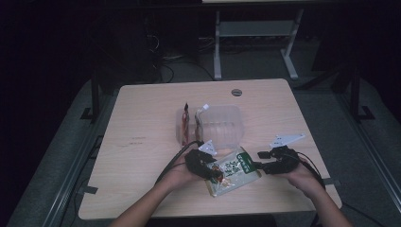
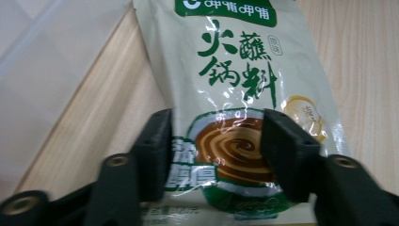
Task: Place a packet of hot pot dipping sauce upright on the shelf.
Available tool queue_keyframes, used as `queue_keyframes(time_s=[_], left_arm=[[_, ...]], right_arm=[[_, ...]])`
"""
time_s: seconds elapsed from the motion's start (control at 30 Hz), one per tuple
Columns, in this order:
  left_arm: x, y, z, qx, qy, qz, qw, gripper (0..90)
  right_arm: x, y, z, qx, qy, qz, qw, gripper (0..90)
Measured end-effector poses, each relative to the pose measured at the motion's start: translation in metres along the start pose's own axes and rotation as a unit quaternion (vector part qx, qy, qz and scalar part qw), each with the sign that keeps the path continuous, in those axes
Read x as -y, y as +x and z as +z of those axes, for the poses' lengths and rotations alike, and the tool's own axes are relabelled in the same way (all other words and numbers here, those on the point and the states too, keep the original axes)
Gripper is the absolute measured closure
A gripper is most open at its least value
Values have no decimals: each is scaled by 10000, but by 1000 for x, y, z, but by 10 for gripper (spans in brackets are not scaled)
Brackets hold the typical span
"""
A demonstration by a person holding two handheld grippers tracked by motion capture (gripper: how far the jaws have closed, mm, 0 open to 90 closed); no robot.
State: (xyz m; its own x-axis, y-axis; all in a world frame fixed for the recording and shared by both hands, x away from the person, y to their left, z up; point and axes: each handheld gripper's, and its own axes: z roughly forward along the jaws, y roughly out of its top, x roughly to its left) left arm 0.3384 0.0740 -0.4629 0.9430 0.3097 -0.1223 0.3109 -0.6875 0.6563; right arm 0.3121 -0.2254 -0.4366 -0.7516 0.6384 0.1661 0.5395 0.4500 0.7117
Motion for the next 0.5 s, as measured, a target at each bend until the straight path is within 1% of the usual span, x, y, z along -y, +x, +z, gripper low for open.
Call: queue_keyframes(time_s=[0.07,0.1,0.17,0.2,0.27,0.3,0.4,0.47,0.5], left_arm=[[0,0,0,-7,-11,42,10000,597],[0,-1,0,-10,-21,57,10000,633],[0,-1,1,44,-45,68,10000,719],[0,0,1,75,-49,79,9999,757],[1,1,2,132,-74,32,9999,820],[1,1,2,137,-82,18,9999,845],[1,2,0,192,-103,-56,9997,876],[2,5,-1,276,-155,-154,9994,888],[2,6,-2,318,-181,-171,9992,893]], right_arm=[[-1,-1,-1,59,15,87,9999,459],[-1,-2,-2,115,-14,63,9999,459],[-1,-2,-4,121,-53,185,9997,462],[-1,-3,-4,112,-65,190,9997,462],[-1,-4,-4,115,-73,153,9998,456],[-1,-4,-4,113,-66,150,9998,455],[-1,-4,-4,90,-32,121,9999,451],[-1,-3,-3,58,4,104,9999,447],[-1,-3,-2,42,7,110,9999,446]])
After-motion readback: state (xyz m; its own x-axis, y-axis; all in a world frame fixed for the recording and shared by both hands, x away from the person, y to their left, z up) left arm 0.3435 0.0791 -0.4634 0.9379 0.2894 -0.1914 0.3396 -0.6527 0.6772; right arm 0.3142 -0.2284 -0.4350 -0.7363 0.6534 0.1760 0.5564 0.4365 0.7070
